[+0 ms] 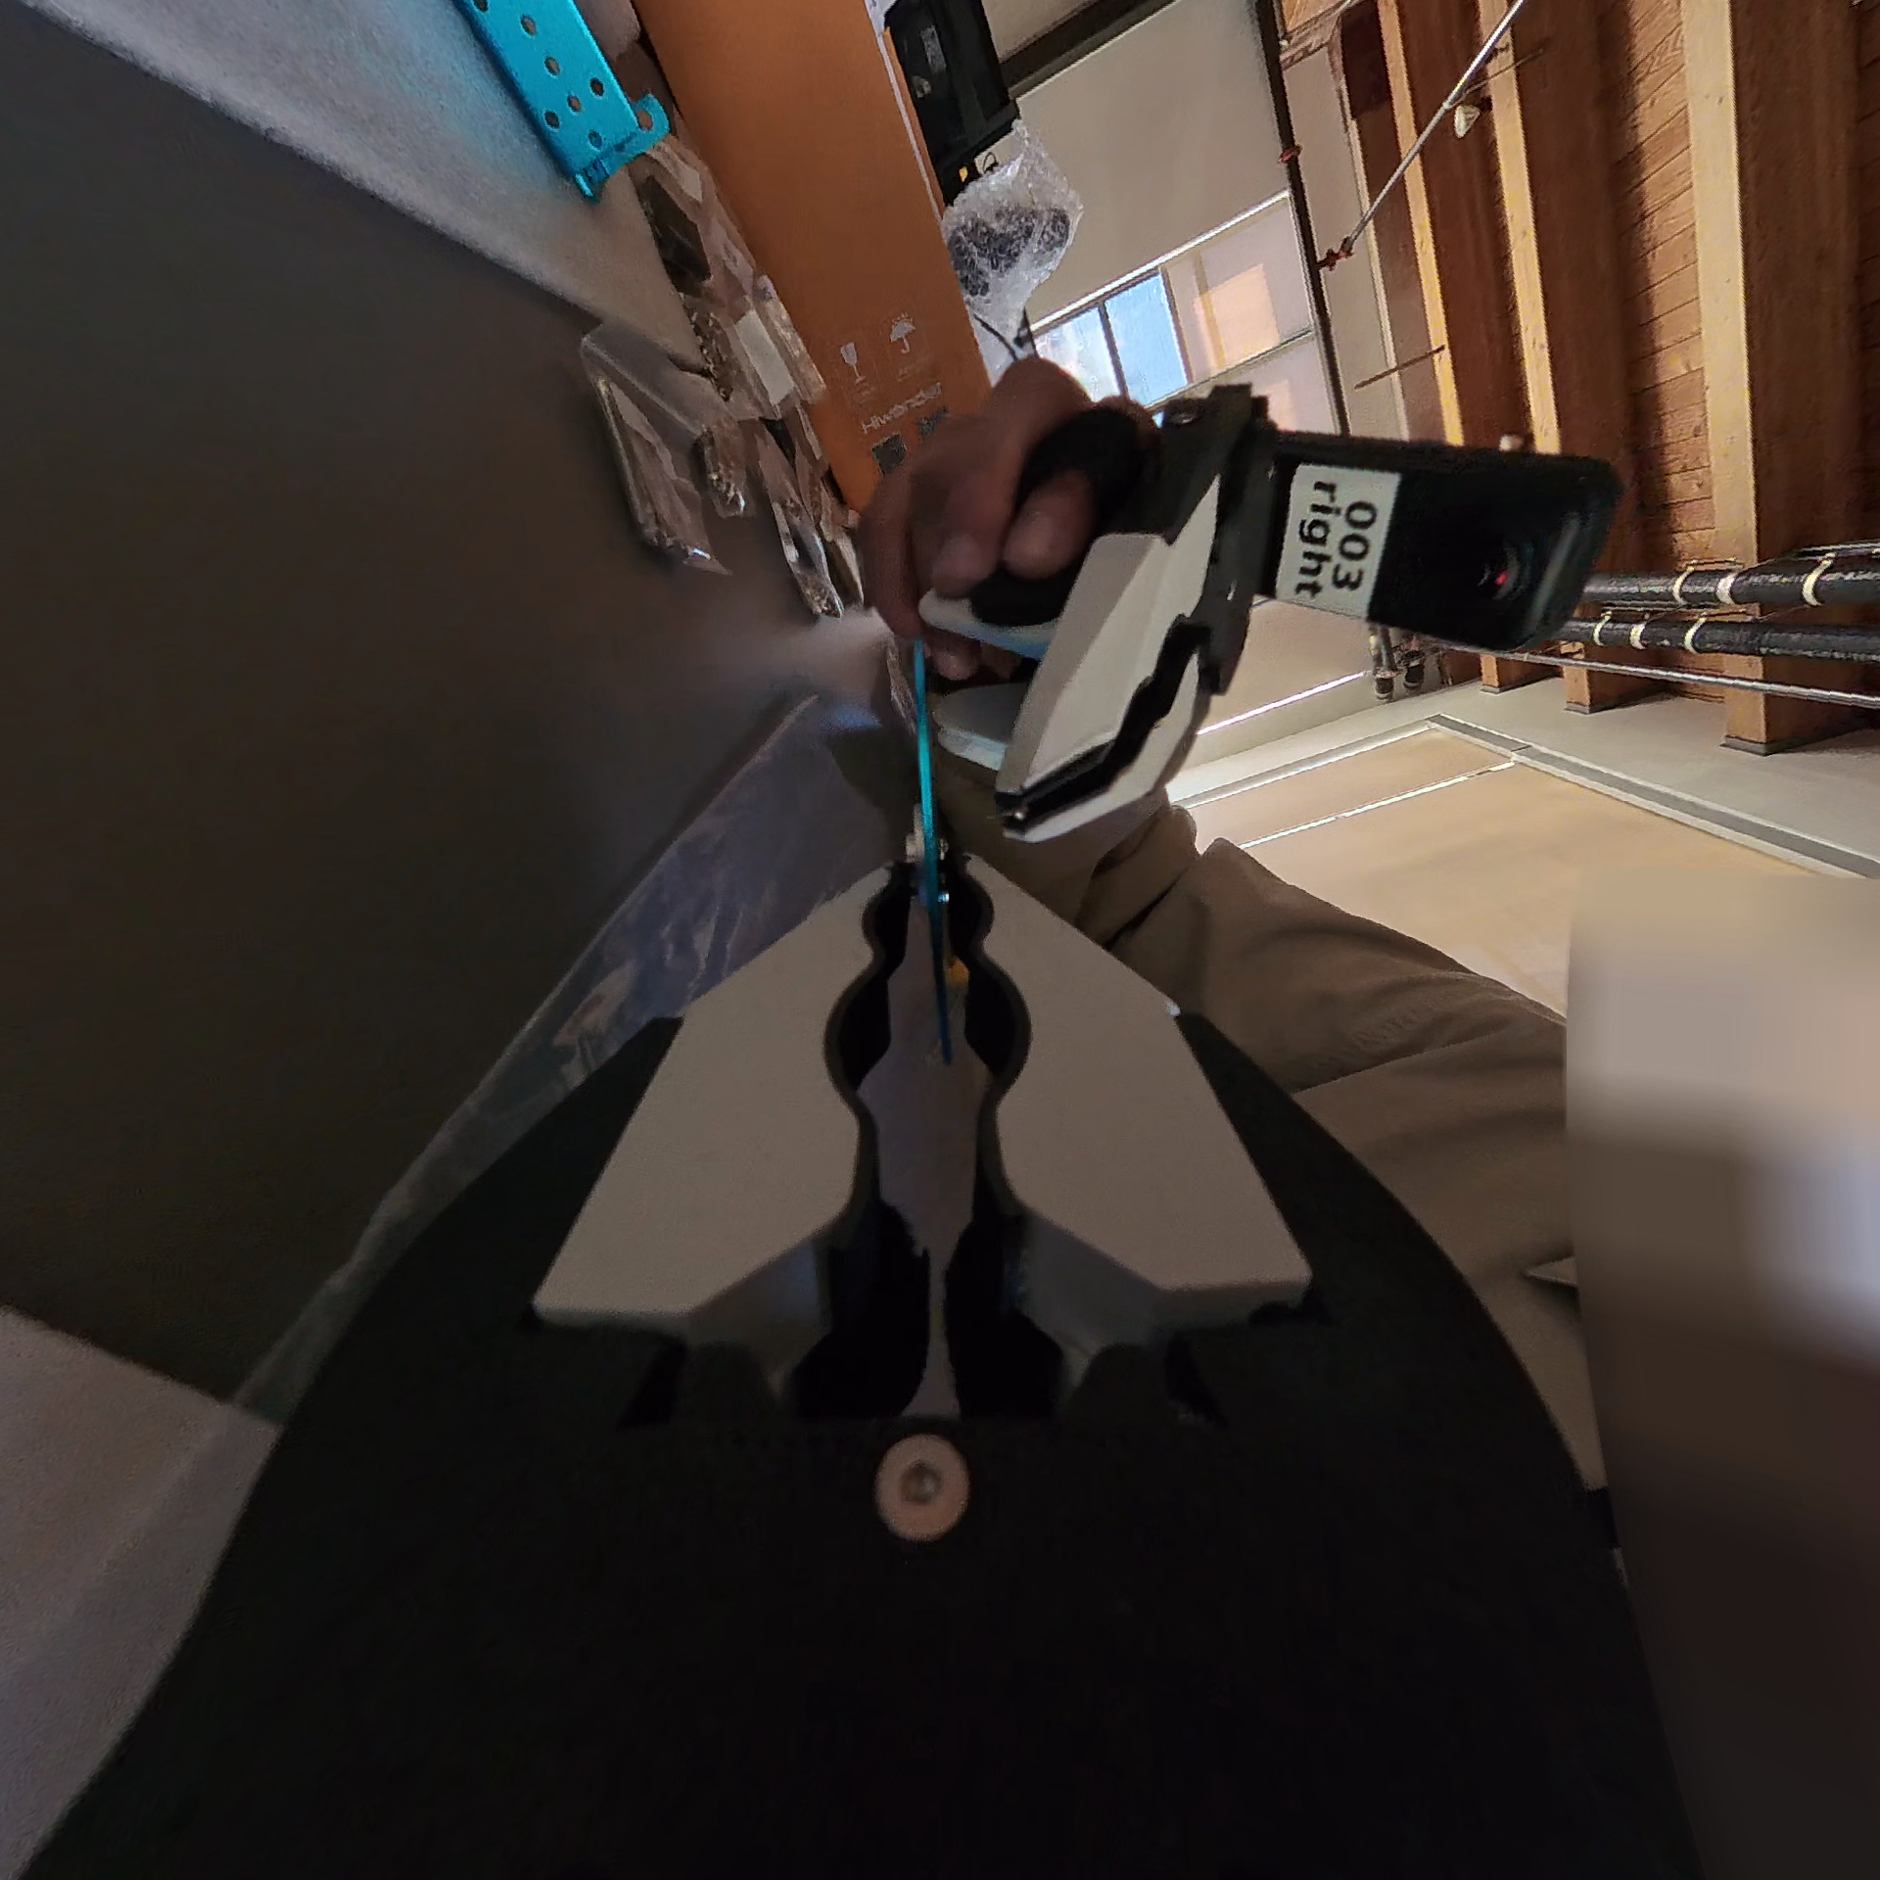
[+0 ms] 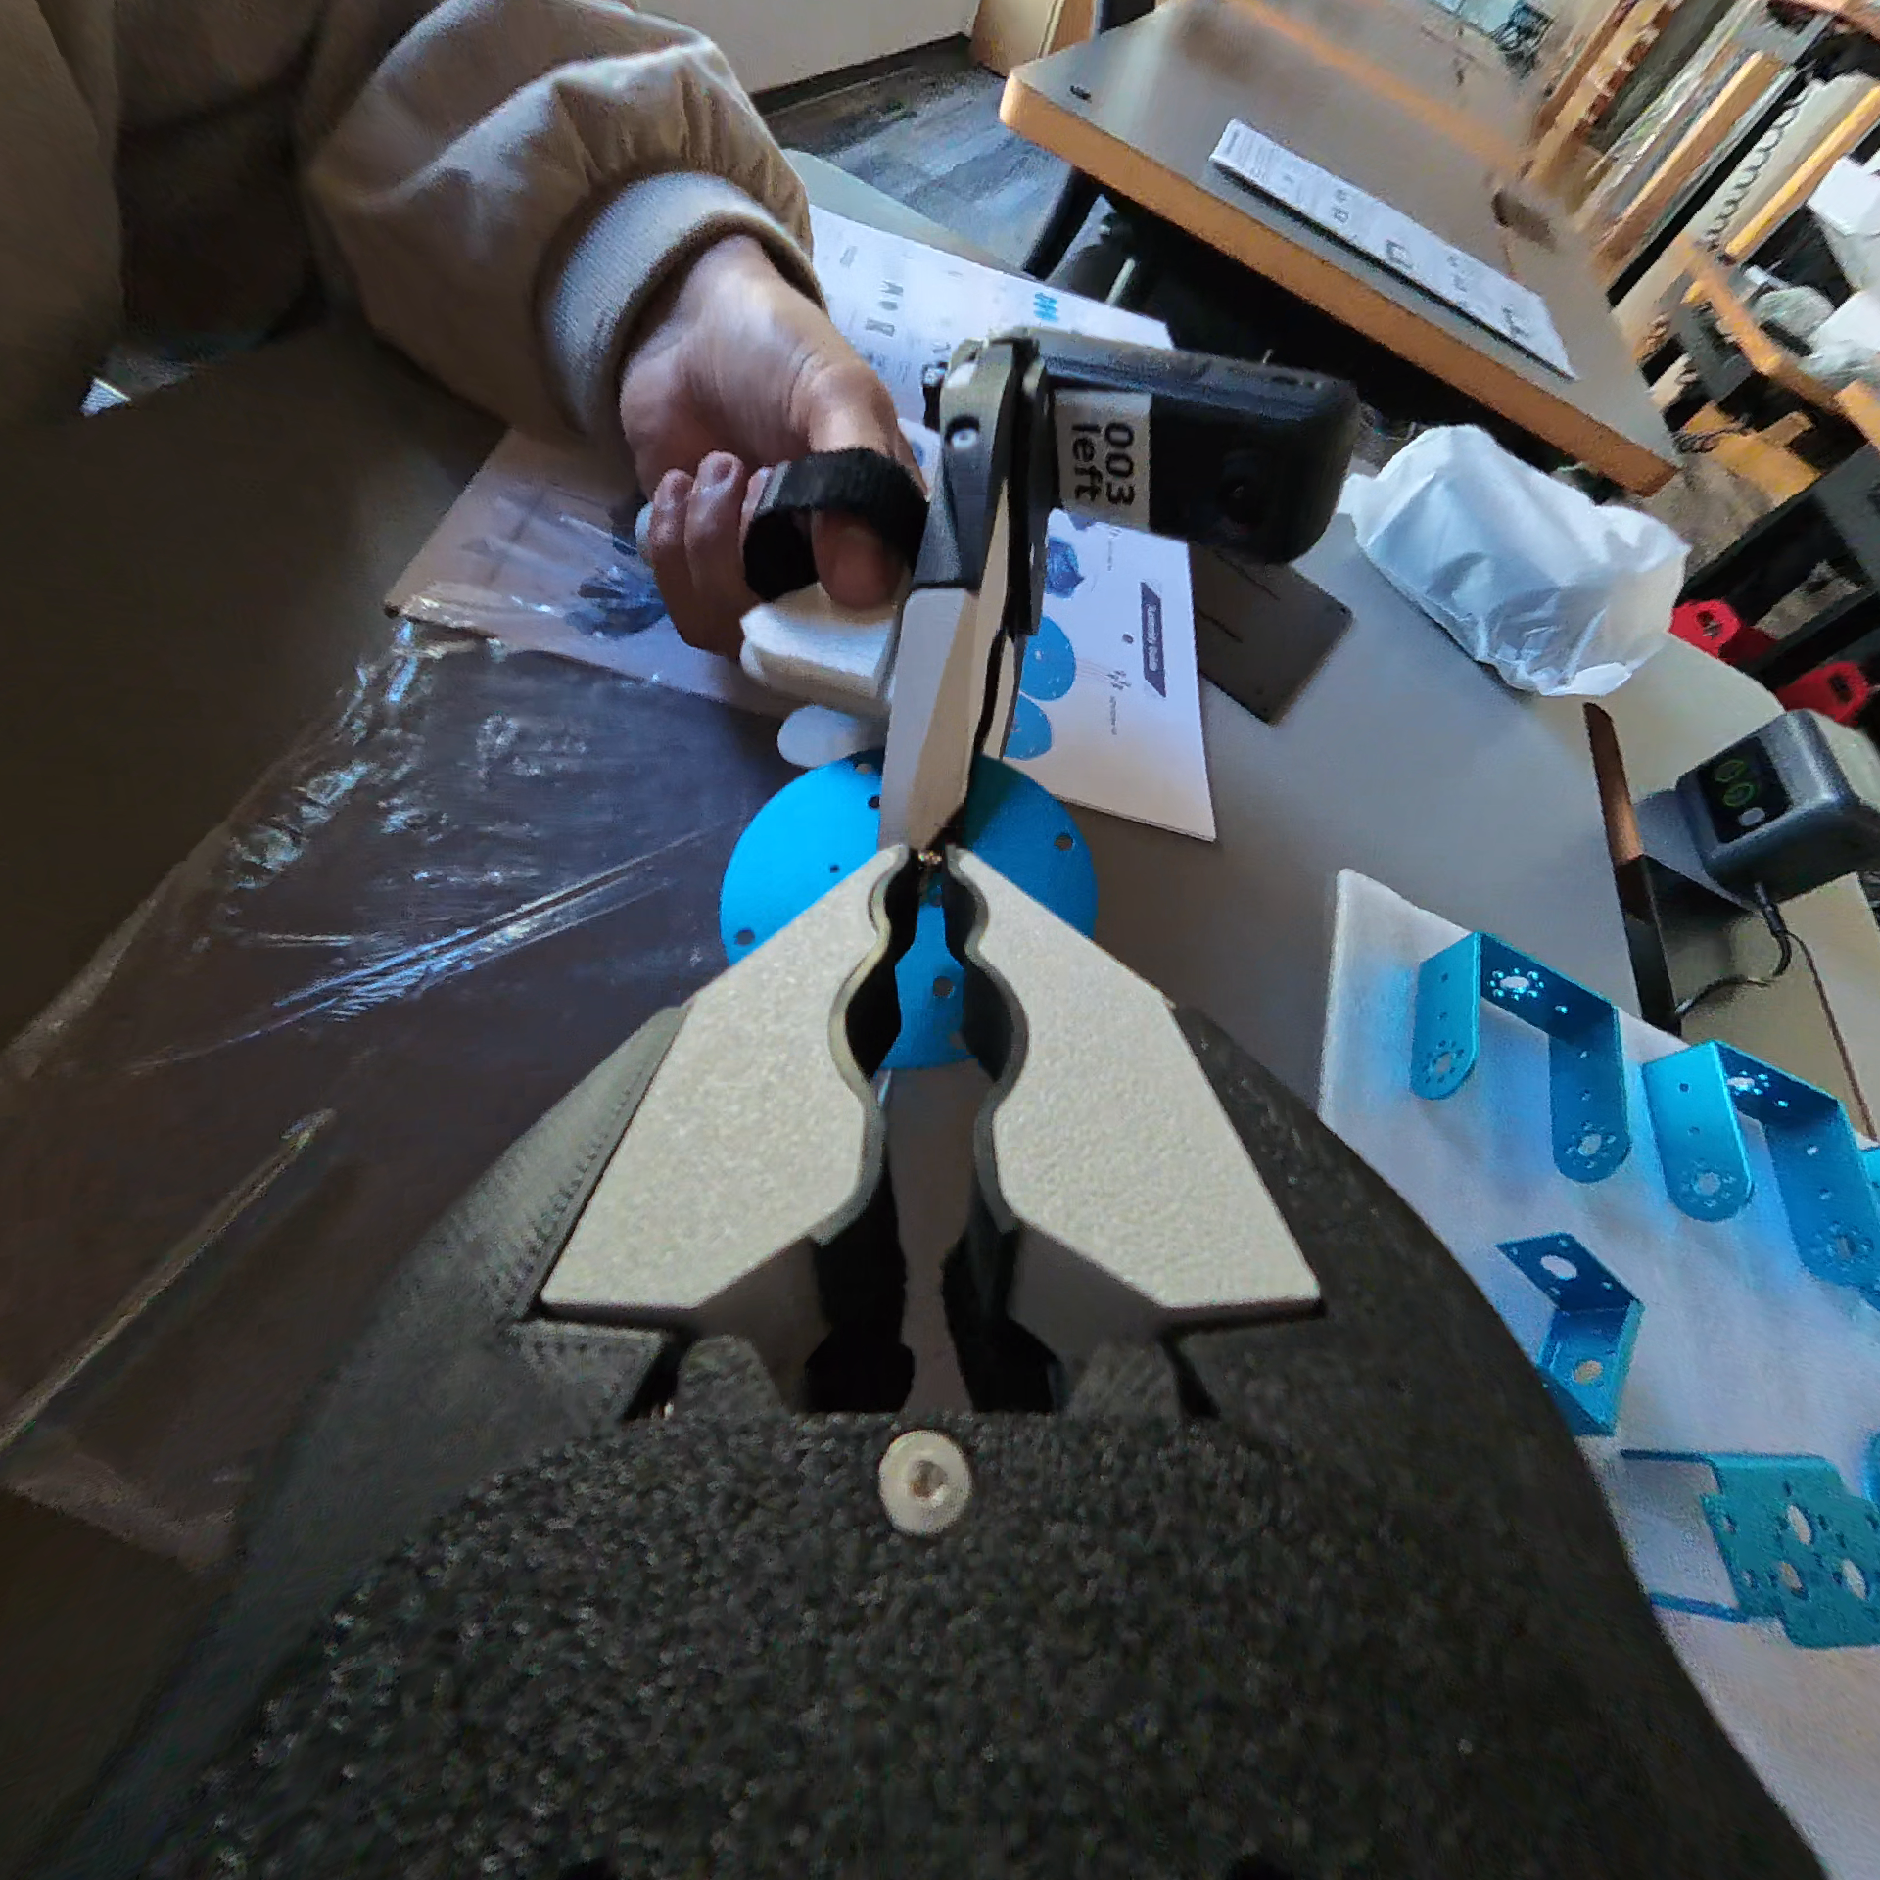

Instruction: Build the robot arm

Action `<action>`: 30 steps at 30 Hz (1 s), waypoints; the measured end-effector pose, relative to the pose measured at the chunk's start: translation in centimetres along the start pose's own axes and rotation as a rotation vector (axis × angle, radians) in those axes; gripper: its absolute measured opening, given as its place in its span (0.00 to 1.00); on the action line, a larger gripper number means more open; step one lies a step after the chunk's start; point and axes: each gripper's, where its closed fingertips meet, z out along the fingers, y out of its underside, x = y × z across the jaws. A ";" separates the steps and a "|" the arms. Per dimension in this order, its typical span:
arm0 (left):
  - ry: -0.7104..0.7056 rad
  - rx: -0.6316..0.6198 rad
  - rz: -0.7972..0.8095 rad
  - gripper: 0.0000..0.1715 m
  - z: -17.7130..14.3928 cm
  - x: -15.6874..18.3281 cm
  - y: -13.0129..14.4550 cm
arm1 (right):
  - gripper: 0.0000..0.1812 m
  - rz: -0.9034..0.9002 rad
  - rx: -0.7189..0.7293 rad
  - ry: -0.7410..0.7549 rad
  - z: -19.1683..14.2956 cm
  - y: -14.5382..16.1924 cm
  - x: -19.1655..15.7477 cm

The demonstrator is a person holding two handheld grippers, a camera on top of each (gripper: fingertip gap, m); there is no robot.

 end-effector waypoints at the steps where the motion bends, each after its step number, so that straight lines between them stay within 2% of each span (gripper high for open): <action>1: 0.000 -0.002 0.001 0.04 0.0 0.0 0.0 | 0.02 -0.011 0.008 0.013 0.1 0.2 0.1; 19: -0.004 -0.004 -0.001 0.04 0.1 0.0 0.1 | 0.02 0.047 -0.005 -0.012 0.7 0.7 0.1; 25: -0.044 0.013 0.009 0.04 0.0 -0.5 -0.1 | 0.02 -0.030 -0.086 0.030 0.5 1.2 0.4; 30: -0.109 0.016 0.056 0.04 -0.1 -1.0 -0.2 | 0.02 -0.292 -0.219 0.128 0.5 1.4 0.5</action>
